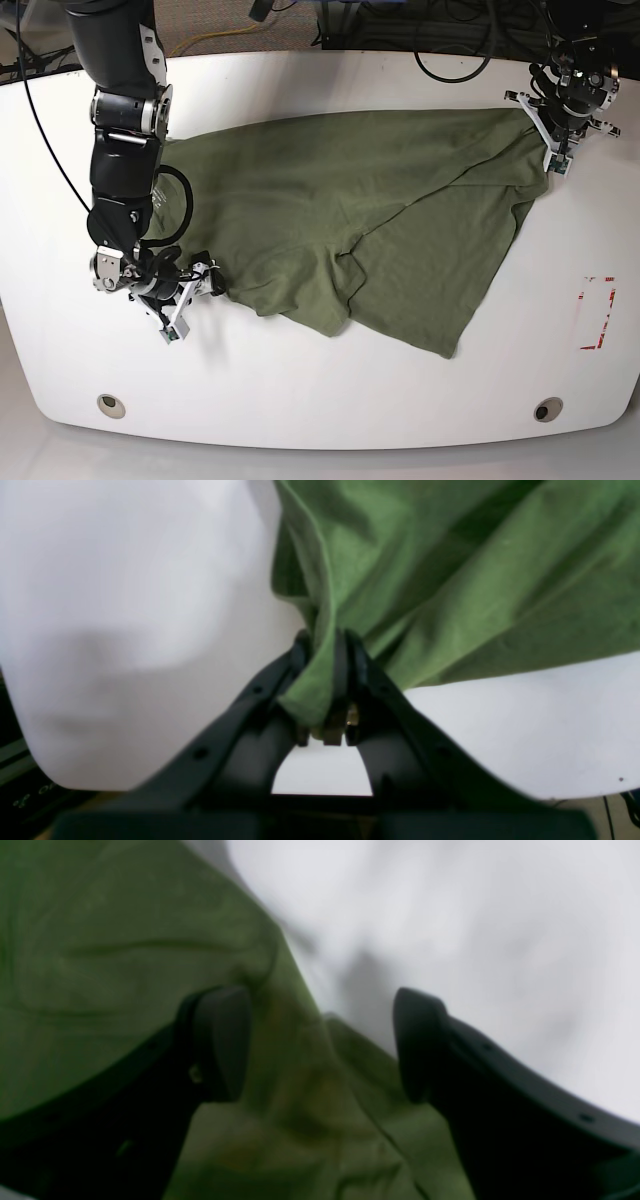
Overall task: Fold the T-shirt properly
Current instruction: 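Release with the right gripper and regrasp the shirt edge nearby, then lift the shirt with both grippers and shake it out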
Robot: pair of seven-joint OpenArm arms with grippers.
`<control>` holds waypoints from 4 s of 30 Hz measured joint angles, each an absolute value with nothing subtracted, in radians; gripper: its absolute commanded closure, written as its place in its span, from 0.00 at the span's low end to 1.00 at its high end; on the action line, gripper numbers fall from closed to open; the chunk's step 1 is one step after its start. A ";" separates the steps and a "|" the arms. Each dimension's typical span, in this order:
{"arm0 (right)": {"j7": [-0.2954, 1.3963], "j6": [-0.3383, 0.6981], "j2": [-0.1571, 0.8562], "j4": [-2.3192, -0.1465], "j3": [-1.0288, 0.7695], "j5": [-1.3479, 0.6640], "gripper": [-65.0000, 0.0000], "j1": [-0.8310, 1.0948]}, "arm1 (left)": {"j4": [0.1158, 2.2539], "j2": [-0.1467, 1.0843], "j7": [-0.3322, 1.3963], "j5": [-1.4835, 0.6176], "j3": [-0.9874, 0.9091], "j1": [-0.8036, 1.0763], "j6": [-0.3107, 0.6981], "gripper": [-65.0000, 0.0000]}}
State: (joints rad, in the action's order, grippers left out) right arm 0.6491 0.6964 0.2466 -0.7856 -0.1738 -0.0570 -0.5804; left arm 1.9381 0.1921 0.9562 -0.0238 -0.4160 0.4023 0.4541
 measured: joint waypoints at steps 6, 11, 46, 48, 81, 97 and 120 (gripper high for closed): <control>0.624 0.692 0.235 -0.707 -0.171 -0.059 0.34 -0.600 | 1.938 0.195 0.956 -0.023 -0.416 0.399 0.454 0.98; 0.614 0.692 0.196 -0.698 -0.171 -0.056 0.34 -0.596 | 1.938 0.195 0.956 -0.023 -0.416 0.398 0.454 0.98; 0.791 0.705 0.192 -1.266 -0.221 -0.065 1.00 -0.371 | 1.938 0.204 0.955 -0.023 -0.365 0.359 0.454 0.98; 0.836 0.704 0.192 -1.337 -0.260 -0.061 1.00 -0.352 | 1.938 0.204 0.960 -0.023 -0.364 0.360 0.454 0.98; 0.973 0.703 0.280 -1.452 -0.337 -0.056 1.00 -0.575 | 1.938 0.115 1.156 -0.020 -0.181 -0.263 0.447 0.98; 1.001 0.706 0.366 -1.368 -0.141 -0.074 1.00 -1.065 | 1.954 0.157 1.186 0.080 -0.197 -0.729 0.453 0.98; 1.181 0.702 0.359 -1.866 -0.290 -0.079 1.00 -0.599 | 1.998 0.215 1.187 -0.035 -0.203 -0.522 0.462 0.98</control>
